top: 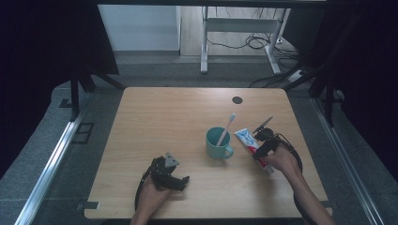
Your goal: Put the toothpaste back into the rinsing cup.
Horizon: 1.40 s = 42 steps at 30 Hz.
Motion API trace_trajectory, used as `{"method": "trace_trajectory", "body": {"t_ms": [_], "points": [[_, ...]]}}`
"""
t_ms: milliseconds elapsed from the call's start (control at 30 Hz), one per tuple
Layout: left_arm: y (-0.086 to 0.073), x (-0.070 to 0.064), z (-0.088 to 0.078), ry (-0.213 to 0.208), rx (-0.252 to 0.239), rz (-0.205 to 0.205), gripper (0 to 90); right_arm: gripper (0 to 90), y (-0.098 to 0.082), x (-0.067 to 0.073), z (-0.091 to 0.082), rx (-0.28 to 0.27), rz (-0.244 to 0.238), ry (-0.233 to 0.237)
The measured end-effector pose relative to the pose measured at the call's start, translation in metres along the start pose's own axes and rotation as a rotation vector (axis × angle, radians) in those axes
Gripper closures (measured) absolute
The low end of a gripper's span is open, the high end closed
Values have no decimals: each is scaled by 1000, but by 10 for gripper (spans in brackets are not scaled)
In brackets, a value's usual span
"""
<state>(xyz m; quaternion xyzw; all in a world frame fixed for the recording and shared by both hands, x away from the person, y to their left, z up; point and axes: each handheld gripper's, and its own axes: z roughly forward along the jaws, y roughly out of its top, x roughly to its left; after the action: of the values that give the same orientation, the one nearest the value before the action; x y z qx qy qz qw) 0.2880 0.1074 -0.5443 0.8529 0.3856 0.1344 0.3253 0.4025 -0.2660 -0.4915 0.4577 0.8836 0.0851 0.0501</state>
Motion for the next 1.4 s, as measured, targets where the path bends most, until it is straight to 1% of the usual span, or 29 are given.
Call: {"method": "trace_trajectory", "body": {"t_ms": [33, 100, 167, 267, 367, 533, 567, 600, 667, 700, 733, 767, 833, 867, 967, 1167, 1267, 1400], "points": [[0, 0, 0, 0, 0, 0, 4, 397, 4, 1, 1, 21, -9, -12], [0, 0, 0, -1, 0, 0, 4, 399, 6, 1, 2, 27, -6, -11], [0, 0, 0, 0, 0, 0, 4, 416, 10, 2, 5, 51, -9, -16], [0, 0, 0, -1, 0, 1, 4, 438, 13, 3, 7, 61, -9, -13], [0, 0, 0, -1, 1, 2, 4, 456, 17, 4, 10, 84, -16, -24], [0, 0, 0, -1, 0, 2, 4, 488, 18, 5, 11, 100, -19, -32], [0, 0, 0, -1, 0, 2, 4, 504, 19, 5, 10, 107, -21, -35], [0, 0, 0, -1, 0, 2, 4, 551, 19, 4, 9, 115, -25, -34], [0, 0, 0, -1, 1, 2, 4, 567, 19, 4, 9, 115, -26, -31], [0, 0, 0, -1, 0, 2, 4, 605, 19, 4, 7, 123, -36, -32], [0, 0, 0, -1, 0, 2, 4, 605, 19, 4, 7, 123, -36, -32], [0, 0, 0, -1, 0, 2, 4, 638, 19, 5, 5, 121, -38, -29], [0, 0, 0, -1, 1, 2, 4, 646, 19, 4, 5, 119, -42, -29], [0, 0, 0, -1, 0, 2, 4, 662, 18, 3, 3, 109, -38, -20], [0, 0, 0, -1, 0, 1, 4, 677, 15, 2, 2, 94, -40, -14], [0, 0, 0, -1, 0, 2, 4, 691, 8, -2, 0, 63, -37, -2], [0, 0, 0, -1, 0, 2, 4, 694, 6, -3, -1, 58, -39, -1], [0, 0, 0, -1, 0, 2, 4, 699, 0, -4, -6, 23, -28, 12]]}}
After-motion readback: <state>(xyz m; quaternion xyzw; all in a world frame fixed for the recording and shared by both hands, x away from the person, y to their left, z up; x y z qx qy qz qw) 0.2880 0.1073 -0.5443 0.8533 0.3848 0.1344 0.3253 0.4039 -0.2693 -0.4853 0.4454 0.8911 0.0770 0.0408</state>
